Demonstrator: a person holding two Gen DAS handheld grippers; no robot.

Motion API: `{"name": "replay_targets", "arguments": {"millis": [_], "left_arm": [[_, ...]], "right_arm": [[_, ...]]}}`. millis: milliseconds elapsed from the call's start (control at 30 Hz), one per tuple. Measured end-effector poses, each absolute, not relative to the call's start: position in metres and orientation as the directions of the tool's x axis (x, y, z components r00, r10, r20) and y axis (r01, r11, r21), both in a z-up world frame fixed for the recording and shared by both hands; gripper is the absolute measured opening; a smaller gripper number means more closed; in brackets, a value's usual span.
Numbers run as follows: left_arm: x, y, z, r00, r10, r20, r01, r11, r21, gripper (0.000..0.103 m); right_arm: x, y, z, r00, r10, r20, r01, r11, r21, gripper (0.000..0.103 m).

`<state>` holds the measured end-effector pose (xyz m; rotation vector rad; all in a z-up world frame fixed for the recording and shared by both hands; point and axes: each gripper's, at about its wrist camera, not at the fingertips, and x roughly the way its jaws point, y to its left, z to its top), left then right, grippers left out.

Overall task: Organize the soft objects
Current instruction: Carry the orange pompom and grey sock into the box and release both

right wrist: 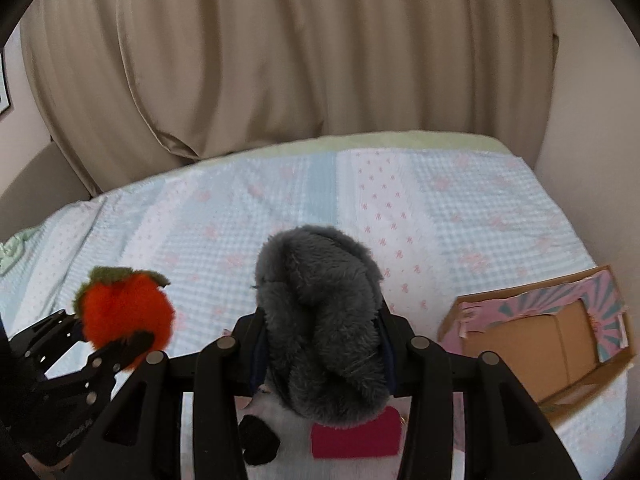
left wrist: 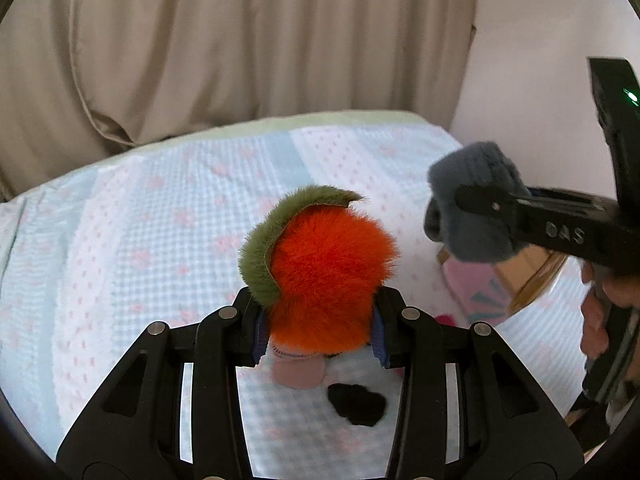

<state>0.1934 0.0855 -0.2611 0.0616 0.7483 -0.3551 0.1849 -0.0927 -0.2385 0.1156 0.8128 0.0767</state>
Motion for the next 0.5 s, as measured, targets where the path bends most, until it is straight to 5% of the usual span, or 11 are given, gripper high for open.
{"name": "replay_targets", "arguments": {"millis": [500], "left_arm": [[0.145, -0.027, -0.156, 0.724, -0.265, -0.637, 0.250, 0.961, -0.116, 0.036]], "right_arm": [[0.114, -0.205, -0.132, 0.721, 0.086, -0.687, -0.016, 0.994, 0.108, 0.040]]}}
